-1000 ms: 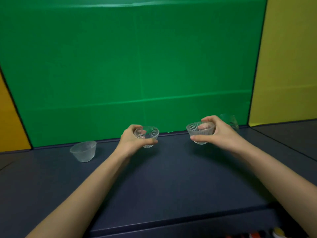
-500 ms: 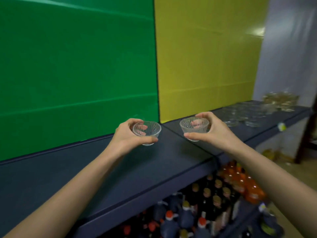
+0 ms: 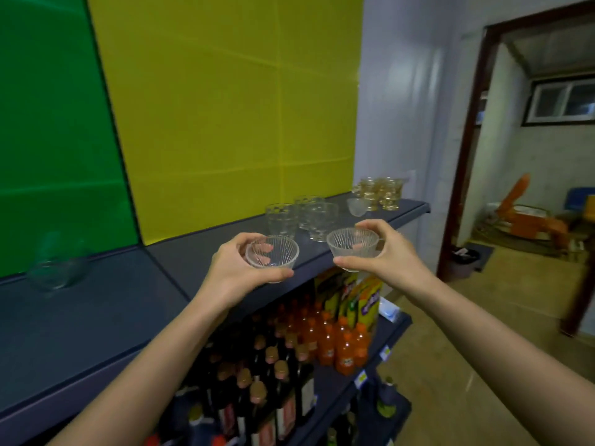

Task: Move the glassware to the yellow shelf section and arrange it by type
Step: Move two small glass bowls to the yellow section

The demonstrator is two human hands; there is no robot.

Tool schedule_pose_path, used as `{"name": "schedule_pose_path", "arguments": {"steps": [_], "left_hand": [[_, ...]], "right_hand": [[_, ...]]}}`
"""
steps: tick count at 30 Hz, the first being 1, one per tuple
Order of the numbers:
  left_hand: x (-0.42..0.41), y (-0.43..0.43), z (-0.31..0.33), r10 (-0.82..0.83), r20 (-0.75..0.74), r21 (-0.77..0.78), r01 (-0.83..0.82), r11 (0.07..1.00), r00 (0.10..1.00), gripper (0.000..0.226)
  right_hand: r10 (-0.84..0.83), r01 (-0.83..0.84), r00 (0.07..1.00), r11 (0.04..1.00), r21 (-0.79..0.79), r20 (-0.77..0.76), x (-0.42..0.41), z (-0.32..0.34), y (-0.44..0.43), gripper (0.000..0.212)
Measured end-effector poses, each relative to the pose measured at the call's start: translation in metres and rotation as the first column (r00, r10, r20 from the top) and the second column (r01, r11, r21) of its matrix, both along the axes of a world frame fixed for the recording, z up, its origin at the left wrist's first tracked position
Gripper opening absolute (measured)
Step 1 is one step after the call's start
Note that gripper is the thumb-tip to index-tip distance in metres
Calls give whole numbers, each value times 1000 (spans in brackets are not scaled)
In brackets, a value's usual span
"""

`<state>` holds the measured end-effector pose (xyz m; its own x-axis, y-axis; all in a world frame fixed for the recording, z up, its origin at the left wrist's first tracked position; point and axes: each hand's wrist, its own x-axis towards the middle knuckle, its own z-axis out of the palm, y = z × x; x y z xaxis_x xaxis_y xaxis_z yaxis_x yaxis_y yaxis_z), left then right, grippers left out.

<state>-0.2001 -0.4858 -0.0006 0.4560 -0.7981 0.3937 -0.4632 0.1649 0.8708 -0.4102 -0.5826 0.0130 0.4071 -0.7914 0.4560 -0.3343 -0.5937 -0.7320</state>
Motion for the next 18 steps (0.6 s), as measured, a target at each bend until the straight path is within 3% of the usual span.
{"name": "schedule_pose_path", "arguments": {"steps": [5, 11, 18], "left_hand": [[-39, -58, -6, -70, -3, 1, 70, 998, 998, 85], [-82, -133, -7, -141, 2, -7, 141, 990, 990, 67], [-108, -233, -6, -108, -14, -41, 107, 993, 994, 88]], "right_hand": [[-35, 34, 999, 998, 49, 23, -47, -5, -43, 72], [-68, 68, 998, 996, 57, 3, -88, -9, -107, 72], [-61, 61, 998, 998, 34, -12, -103, -7, -215, 75]]}}
